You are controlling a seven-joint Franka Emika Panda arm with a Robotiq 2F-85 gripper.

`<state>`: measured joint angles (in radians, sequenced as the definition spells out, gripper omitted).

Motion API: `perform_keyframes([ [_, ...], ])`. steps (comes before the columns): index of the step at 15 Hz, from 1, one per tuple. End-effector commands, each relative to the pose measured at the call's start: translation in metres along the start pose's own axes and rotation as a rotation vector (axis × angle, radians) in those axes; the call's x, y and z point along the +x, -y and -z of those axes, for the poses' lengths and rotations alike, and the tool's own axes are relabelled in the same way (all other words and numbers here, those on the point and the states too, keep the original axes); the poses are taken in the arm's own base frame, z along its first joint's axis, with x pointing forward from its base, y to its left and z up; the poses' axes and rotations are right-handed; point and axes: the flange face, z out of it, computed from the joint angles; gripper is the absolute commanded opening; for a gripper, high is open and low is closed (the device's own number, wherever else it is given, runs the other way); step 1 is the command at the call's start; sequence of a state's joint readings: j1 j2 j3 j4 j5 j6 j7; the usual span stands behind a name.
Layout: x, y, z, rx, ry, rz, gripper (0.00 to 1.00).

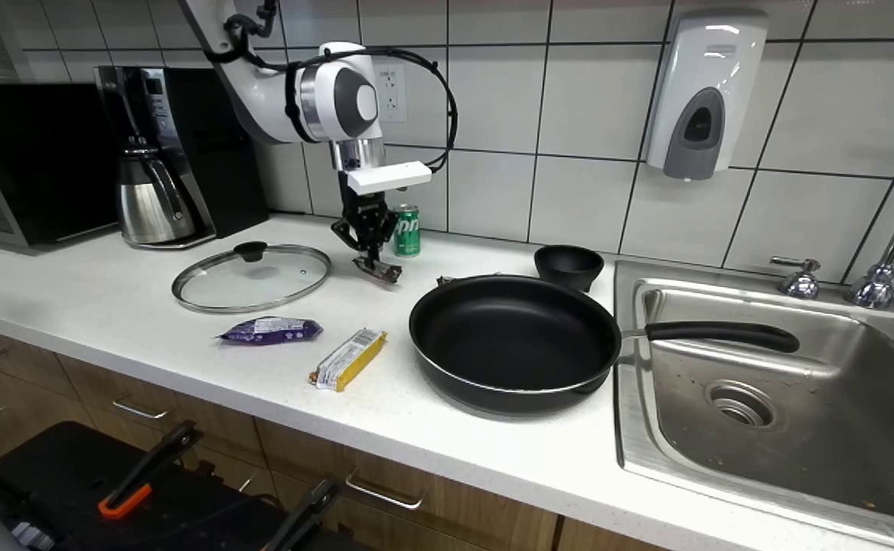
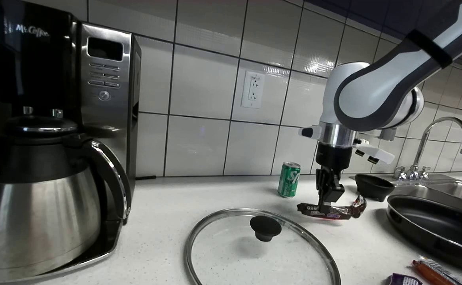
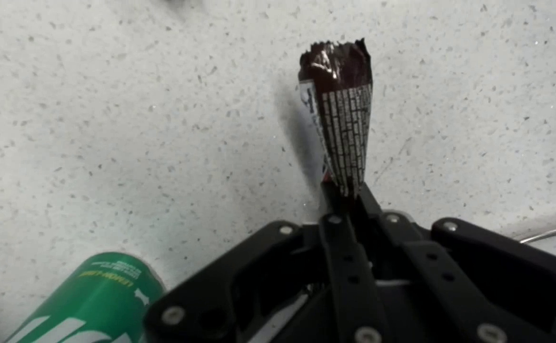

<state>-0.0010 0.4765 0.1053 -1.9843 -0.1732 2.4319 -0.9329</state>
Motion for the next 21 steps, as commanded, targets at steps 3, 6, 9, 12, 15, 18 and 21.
perform_keyframes([
  [3,-0.014,0.008,0.053,-0.011,0.053,0.090,0.02],
  [6,-0.023,0.010,0.067,-0.024,0.048,0.059,0.02],
  [9,-0.038,0.013,0.074,-0.040,0.054,0.017,0.02],
  [12,-0.065,0.015,0.080,-0.050,0.081,-0.059,0.02],
  [15,-0.100,0.019,0.087,-0.058,0.104,-0.167,0.02],
  [18,-0.132,0.024,0.095,-0.076,0.125,-0.278,0.02],
  [21,-0.160,0.028,0.097,-0.098,0.119,-0.387,0.02],
])
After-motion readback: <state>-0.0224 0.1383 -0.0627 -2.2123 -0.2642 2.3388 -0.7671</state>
